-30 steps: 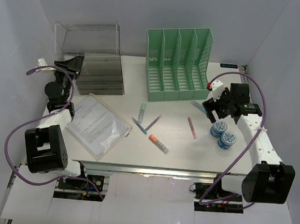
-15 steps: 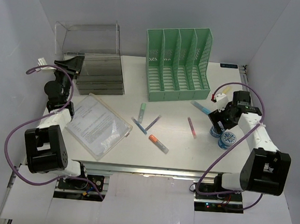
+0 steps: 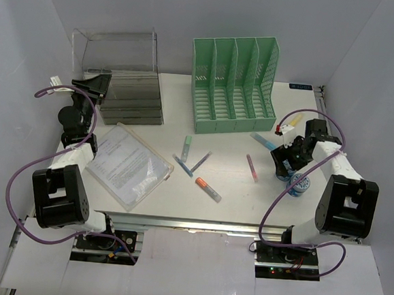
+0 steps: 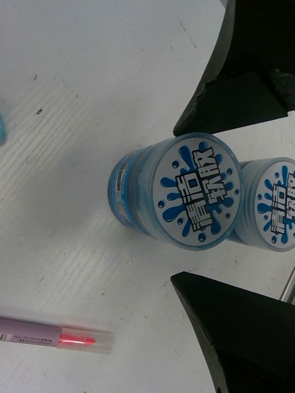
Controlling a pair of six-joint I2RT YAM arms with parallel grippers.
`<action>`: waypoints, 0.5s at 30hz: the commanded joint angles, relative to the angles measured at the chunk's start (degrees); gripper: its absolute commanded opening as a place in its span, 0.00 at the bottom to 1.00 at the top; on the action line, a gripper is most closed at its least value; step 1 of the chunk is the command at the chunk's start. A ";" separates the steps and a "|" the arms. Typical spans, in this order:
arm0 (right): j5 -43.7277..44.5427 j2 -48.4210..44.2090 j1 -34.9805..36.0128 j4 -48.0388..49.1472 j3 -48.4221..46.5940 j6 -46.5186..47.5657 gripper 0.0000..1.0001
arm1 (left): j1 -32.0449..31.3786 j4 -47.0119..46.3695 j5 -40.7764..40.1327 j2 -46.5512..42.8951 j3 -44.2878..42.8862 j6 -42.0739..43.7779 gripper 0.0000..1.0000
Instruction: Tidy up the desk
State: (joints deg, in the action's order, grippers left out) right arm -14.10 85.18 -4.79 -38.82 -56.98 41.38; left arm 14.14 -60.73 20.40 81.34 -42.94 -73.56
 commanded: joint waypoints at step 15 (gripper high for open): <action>-1.08 -1.25 0.90 0.39 -4.46 2.98 0.21 | 0.23 -1.16 0.59 -0.62 -2.93 -1.97 0.50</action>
State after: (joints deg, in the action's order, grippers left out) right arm -12.84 86.28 -4.76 -37.49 -57.12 41.78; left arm 14.13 -60.42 20.43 81.34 -43.14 -74.36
